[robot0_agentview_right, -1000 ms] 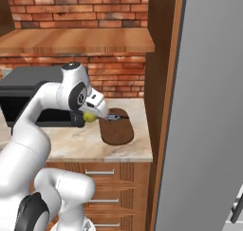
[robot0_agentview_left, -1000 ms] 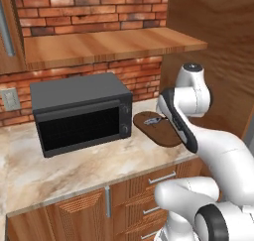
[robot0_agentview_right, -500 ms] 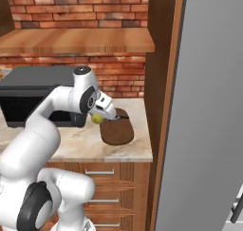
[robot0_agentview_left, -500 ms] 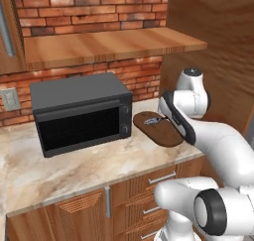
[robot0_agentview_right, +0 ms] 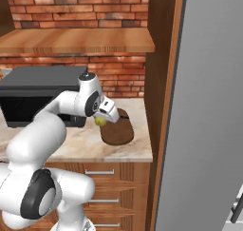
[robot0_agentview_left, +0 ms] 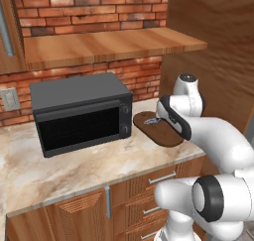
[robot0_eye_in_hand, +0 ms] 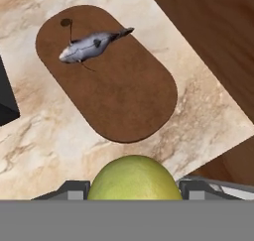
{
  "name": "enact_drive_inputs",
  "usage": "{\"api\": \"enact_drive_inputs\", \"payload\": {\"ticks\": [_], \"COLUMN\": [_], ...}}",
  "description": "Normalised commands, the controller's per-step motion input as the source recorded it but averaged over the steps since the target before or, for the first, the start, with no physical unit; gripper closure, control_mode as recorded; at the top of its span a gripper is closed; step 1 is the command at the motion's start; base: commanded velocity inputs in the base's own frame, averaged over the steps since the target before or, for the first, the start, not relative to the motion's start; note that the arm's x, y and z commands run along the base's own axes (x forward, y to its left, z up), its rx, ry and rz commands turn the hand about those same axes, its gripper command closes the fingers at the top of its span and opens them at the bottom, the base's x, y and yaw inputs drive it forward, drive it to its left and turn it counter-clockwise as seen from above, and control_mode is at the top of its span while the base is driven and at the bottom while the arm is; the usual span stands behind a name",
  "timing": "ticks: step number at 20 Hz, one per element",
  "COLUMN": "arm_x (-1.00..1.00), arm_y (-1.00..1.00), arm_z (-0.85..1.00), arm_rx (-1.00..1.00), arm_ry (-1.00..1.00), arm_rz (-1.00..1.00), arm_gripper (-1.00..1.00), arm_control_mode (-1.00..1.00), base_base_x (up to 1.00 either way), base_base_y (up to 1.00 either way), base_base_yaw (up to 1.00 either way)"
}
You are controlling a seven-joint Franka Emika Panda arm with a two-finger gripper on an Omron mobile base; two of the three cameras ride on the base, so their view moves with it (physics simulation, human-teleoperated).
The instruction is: Retrieve a lemon from the fridge and place it on the cutting board with the fish.
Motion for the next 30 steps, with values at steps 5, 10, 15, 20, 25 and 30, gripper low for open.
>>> {"api": "enact_drive_inputs", "payload": {"ticks": [5, 10, 15, 20, 25, 30], "arm_x": [0.24, 0.20, 0.23, 0.23, 0.30, 0.27], "arm_y": [-0.01, -0.07, -0.11, -0.06, 0.00, 0.00], "arm_z": [-0.30, -0.26, -0.26, -0.27, -0.34, -0.31], "arm_rx": [0.00, 0.00, 0.00, 0.00, 0.00, 0.00], "arm_ry": [0.00, 0.00, 0.00, 0.01, 0.01, 0.01], "arm_rz": [0.00, 0.00, 0.00, 0.00, 0.00, 0.00], "arm_gripper": [1.00, 1.00, 1.00, 1.00, 1.00, 1.00], "arm_control_mode": [-1.00, -1.00, -1.00, -1.00, -1.00, -1.00], "base_base_x": [0.00, 0.00, 0.00, 0.00, 0.00, 0.00], "base_base_y": [0.00, 0.00, 0.00, 0.00, 0.00, 0.00], "base_base_yaw": [0.00, 0.00, 0.00, 0.00, 0.00, 0.00]}}
